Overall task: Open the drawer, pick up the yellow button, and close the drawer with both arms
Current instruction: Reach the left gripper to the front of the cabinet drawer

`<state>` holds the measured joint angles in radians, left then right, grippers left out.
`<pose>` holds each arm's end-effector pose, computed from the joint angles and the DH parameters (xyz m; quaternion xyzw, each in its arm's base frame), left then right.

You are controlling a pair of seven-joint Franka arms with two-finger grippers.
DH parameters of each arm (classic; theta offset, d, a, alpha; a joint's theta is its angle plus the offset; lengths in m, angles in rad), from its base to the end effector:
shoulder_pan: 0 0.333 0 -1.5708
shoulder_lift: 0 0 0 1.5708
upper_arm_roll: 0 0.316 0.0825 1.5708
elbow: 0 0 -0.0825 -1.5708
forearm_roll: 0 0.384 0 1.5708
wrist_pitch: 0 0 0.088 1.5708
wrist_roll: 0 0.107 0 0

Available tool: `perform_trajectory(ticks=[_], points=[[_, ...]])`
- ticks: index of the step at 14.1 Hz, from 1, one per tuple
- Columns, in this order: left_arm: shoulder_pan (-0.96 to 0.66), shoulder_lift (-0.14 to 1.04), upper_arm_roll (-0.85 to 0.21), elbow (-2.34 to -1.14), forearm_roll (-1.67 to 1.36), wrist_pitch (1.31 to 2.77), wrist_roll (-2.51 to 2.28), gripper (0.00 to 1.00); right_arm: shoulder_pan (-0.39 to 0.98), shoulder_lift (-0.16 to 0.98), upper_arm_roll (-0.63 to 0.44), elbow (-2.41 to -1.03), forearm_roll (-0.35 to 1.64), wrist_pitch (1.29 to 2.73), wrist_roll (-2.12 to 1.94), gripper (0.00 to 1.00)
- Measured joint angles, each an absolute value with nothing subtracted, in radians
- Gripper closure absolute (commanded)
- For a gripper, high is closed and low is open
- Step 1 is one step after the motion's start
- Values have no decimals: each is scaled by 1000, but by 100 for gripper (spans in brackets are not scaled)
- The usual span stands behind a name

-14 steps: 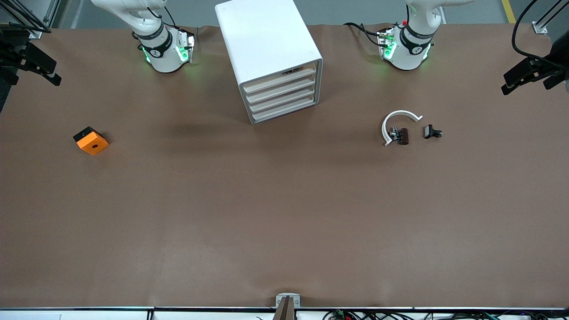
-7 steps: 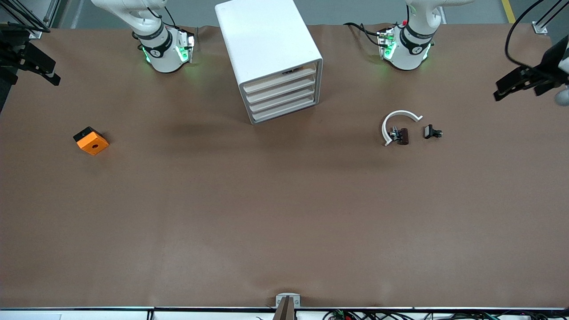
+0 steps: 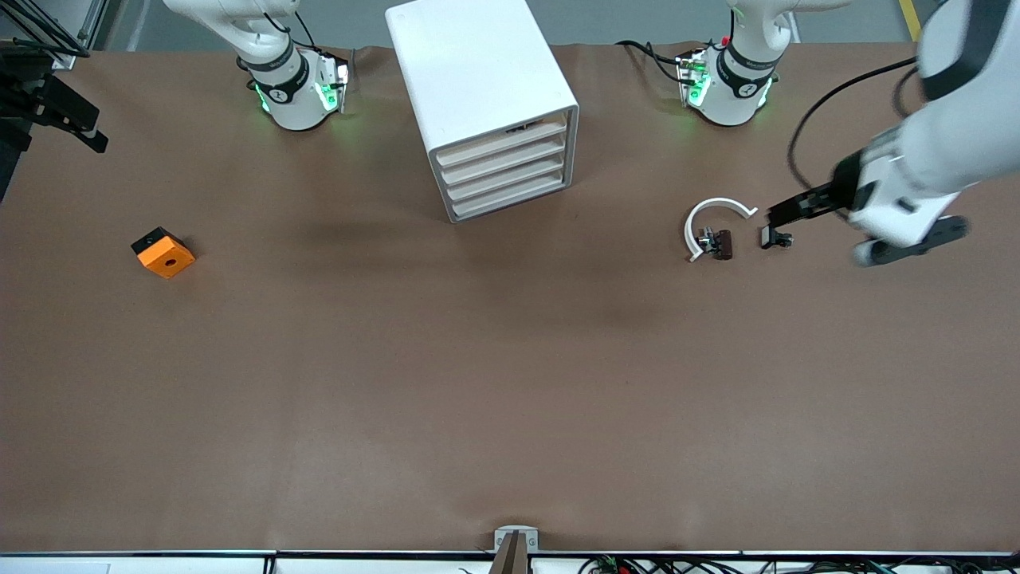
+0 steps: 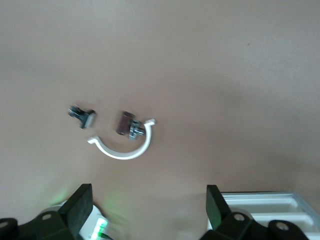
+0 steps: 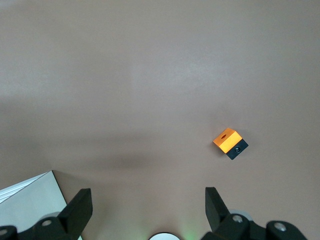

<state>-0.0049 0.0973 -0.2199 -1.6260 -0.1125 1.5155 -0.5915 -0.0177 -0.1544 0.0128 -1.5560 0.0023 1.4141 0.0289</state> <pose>0.5526 -0.1341 0.5421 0.9755 0.1830 -0.1205 0.0206 0.4869 -0.0015 0.6980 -0.9998 0.0168 -0.0062 0.0002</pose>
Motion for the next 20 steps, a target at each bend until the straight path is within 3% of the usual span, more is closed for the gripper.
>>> perform_trajectory(ticks=[3,9,15,20], points=[[-48,168,-283,-1625,-116,1542,-909,0,-18,-154,12,-1556,2,1413,29,0],[-116,288,-293,-1619,-280,1558,-1430,0,-18,-154,10,-1556,2,1411,29,0],[-216,470,-294,-1456,-349,1652,-1981,0,-18,-154,9,-1556,2,1409,29,0],[-279,552,-295,-1430,-350,1667,-2217,0,-18,-154,9,-1556,2,1409,29,0]])
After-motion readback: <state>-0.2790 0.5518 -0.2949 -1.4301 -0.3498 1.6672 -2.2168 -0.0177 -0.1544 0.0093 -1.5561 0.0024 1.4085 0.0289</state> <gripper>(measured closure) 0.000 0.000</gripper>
